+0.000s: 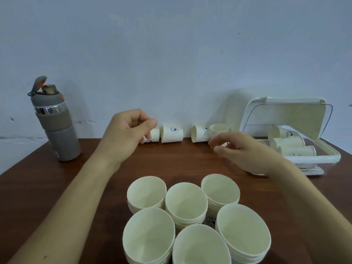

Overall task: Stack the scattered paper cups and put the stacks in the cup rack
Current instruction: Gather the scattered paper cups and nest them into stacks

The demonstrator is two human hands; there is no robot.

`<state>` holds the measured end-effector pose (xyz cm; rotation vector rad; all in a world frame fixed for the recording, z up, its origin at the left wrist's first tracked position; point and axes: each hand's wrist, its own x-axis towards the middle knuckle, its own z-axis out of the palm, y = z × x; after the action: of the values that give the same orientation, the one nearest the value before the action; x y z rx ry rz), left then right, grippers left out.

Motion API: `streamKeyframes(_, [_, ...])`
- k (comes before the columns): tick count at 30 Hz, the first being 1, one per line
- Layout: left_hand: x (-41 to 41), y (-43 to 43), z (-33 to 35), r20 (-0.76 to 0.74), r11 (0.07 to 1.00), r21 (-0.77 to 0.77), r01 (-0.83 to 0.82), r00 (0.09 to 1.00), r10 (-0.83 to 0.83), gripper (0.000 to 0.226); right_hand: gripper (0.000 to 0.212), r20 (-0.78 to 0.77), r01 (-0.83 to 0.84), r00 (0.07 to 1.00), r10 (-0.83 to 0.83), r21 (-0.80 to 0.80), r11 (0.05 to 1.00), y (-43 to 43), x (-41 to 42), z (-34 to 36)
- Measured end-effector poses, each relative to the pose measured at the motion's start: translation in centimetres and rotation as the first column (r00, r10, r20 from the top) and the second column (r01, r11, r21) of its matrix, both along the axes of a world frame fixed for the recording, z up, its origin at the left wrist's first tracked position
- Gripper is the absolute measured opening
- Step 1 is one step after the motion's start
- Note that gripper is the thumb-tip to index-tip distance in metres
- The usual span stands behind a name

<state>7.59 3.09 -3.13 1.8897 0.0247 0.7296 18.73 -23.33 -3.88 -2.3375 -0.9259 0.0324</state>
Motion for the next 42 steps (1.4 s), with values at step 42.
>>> streamKeyframes(42, [11.7,6.8,-11.3,-0.425,0.974,-0.005,-0.226,0.882,0.202,0.031,0.032,0.257,0.334,0.928,-0.268,-0.265,0.904,3.5,8.6,-5.6])
